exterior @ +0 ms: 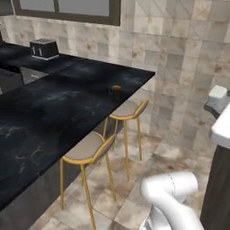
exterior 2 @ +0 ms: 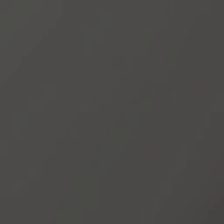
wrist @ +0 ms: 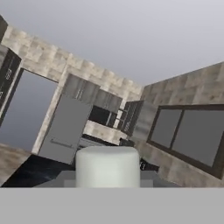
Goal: Pick up the marshmallow and place it in the cup of hot chocolate on the dining counter.
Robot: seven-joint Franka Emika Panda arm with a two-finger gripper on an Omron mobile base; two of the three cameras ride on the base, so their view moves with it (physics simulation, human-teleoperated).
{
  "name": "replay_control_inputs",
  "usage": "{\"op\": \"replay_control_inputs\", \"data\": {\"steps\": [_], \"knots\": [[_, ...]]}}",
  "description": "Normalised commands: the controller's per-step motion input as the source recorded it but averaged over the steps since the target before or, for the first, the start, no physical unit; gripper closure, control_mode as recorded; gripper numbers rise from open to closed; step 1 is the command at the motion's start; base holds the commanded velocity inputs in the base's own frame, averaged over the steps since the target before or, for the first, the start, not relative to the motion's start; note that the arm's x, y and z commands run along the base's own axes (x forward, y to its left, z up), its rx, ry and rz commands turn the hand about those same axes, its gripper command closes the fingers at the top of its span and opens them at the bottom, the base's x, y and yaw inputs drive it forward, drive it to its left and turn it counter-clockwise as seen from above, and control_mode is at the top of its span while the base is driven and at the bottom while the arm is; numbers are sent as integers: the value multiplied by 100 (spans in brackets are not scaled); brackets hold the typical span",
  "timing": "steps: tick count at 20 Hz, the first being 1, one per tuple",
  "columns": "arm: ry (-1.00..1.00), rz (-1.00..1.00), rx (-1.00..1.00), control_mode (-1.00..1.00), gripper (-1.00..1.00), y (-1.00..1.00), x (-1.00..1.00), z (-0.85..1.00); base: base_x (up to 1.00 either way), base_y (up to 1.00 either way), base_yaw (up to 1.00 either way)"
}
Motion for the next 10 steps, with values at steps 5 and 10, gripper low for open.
{"op": "replay_control_inputs", "data": {"steps": [5, 10], "knots": [[0, 0, 0, 100, 100, 0, 0, 0, 21, -100, 45], [0, 0, 0, 100, 100, 0, 0, 0, 27, -100, 41]]}}
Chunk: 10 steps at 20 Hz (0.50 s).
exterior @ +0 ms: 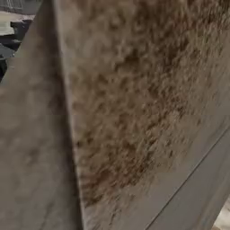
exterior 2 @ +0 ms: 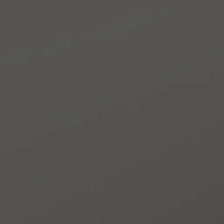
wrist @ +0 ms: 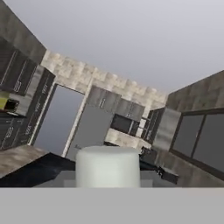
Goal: Pick up the marshmallow and place it in the cup of hot chocolate on the dining counter.
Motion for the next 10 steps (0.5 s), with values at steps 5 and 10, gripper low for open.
{"op": "replay_control_inputs", "data": {"steps": [5, 10], "knots": [[0, 0, 0, 100, 100, 0, 0, 0, 49, -100, 23], [0, 0, 0, 100, 100, 0, 0, 0, 68, -97, 0]]}}
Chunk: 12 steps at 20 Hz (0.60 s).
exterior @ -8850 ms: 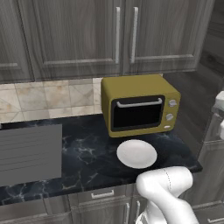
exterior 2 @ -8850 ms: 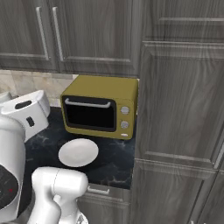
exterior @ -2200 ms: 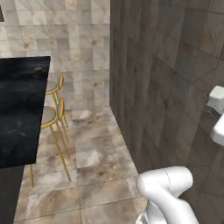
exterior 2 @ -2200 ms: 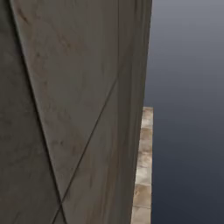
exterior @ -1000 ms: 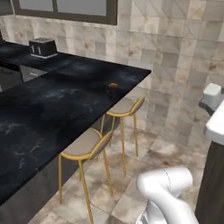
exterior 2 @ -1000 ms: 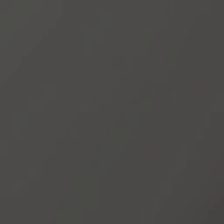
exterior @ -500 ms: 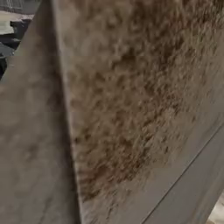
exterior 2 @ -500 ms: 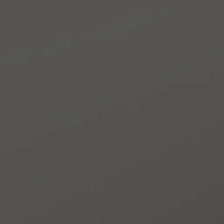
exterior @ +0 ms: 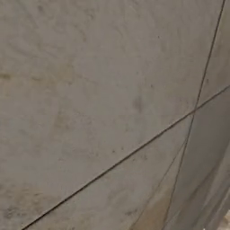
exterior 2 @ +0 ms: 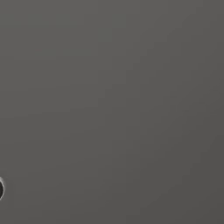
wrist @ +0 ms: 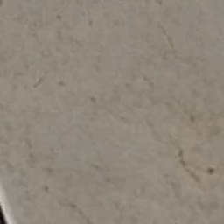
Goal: Pick up the marshmallow and place it in the cup of hot chocolate on the dining counter.
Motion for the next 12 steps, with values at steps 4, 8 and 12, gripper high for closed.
{"op": "replay_control_inputs", "data": {"steps": [4, 8, 12], "knots": [[0, 0, 0, 100, 100, 0, 0, 0, 100, -5, 6], [0, 0, 0, 100, 100, 0, 0, 0, 100, 0, 29], [0, 0, 0, 100, 100, 0, 0, 0, 100, -5, 39]]}}
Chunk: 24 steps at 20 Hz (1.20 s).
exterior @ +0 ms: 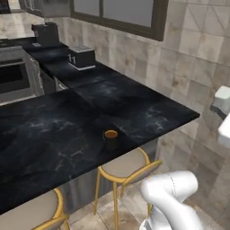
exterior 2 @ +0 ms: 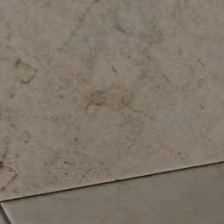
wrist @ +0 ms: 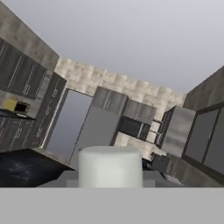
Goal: Pick up the marshmallow and place it in the cup of hot chocolate on the dining counter.
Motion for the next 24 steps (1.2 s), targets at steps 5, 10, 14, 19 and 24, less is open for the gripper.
{"op": "replay_control_inputs", "data": {"steps": [5, 10, 14, 19, 24], "knots": [[0, 0, 0, 100, 100, 0, 0, 0, 100, -36, 44], [0, 0, 0, 100, 100, 0, 0, 0, 83, -4, 41], [0, 0, 0, 100, 100, 0, 0, 0, 58, -3, 27], [0, 0, 0, 100, 100, 0, 0, 0, 28, -2, 9], [1, 5, 2, -100, 100, -6, 26, -4, 15, 0, 2]]}}
